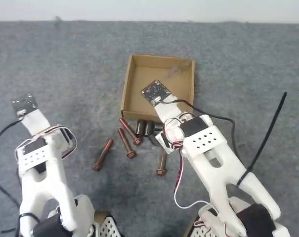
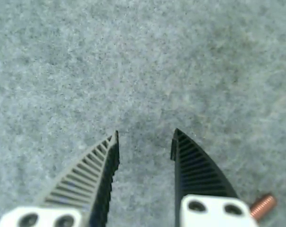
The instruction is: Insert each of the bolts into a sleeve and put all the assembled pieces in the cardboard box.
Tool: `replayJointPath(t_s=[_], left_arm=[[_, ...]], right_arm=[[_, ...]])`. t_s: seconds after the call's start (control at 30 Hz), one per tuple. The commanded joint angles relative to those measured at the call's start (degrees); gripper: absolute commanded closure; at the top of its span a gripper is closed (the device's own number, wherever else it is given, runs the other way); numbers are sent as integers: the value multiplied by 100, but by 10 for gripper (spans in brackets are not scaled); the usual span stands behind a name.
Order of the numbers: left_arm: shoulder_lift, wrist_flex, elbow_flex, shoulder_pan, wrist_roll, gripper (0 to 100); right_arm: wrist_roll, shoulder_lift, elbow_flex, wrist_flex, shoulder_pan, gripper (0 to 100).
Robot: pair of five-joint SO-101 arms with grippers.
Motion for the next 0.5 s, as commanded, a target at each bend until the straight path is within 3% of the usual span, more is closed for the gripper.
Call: replayJointPath(t_s=[0.0,0.47], left_arm=[[-281,-141,31,70,-53,835],[-299,-141,84,237,-53,836]], right_arm=[[-141,13,-202,22,-22,820],[712,57,703,-769,-180,822]])
